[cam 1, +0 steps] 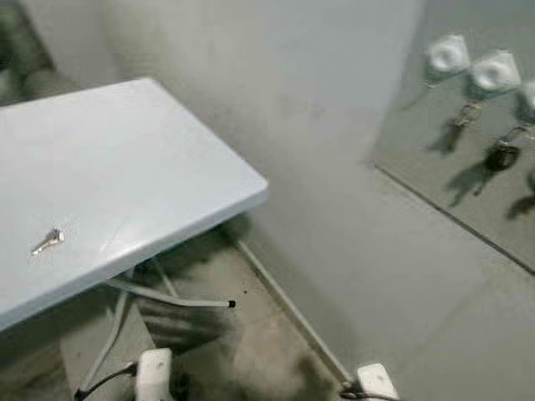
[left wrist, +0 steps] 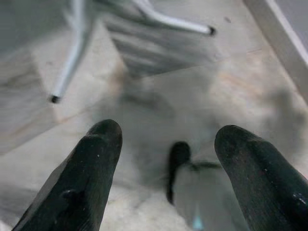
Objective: Hang keys on a hook
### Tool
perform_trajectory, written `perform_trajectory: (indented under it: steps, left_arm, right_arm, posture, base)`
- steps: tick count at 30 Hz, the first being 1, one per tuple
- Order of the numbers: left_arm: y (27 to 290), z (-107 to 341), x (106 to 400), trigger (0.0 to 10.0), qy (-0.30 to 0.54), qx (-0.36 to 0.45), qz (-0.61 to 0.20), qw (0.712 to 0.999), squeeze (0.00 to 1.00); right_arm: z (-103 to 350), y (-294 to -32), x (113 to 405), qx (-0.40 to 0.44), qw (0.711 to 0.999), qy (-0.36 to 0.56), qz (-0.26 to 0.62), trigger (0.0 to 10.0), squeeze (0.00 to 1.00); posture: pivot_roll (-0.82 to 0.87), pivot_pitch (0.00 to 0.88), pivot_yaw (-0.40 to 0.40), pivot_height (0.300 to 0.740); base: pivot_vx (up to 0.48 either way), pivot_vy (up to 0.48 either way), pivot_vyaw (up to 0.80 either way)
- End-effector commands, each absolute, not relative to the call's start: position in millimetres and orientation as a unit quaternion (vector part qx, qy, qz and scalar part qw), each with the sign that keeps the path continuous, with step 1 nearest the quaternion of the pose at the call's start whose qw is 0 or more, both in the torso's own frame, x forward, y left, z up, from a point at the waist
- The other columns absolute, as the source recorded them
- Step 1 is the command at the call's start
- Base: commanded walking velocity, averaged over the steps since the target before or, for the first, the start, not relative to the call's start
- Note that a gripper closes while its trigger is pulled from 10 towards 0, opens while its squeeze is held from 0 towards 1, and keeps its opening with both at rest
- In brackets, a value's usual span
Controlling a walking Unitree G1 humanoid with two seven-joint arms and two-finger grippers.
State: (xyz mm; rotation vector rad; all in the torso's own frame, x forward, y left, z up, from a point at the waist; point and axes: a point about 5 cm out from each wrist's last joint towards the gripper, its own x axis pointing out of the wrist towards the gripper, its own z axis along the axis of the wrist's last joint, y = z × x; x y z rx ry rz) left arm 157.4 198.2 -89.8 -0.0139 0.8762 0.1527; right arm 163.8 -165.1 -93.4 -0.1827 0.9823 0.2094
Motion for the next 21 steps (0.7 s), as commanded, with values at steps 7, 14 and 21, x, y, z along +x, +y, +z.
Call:
perform_trajectory:
  steps: [7, 14, 21]
  left_arm:
    - [188.9, -91.0, 157.4, 10.0, 0.424, -0.013, 0.066, 0.903, 0.0]
    - [188.2, -91.7, 156.9, 10.0, 0.43, -0.01, 0.063, 0.901, 0.0]
    - [188.0, -92.1, 156.4, 10.0, 0.432, -0.022, 0.065, 0.899, 0.0]
  right_arm:
    - [-96.6, -176.2, 154.4, -0.092, 0.864, 0.486, 0.089, 10.0, 0.0]
    - [-97.0, -176.0, 153.4, -0.092, 0.864, 0.488, 0.09, 10.0, 0.0]
    - [-97.1, -176.0, 153.2, -0.092, 0.863, 0.488, 0.091, 10.0, 0.0]
  posture:
    - [-0.07, 0.0, -0.015, 0.74]
    - [-0.06, 0.0, -0.014, 0.74]
    - [-0.06, 0.0, -0.014, 0.74]
  base:
    - [0.0, 0.0, 0.8]
    - [0.0, 0.0, 0.8]
    - [0.0, 0.0, 0.8]
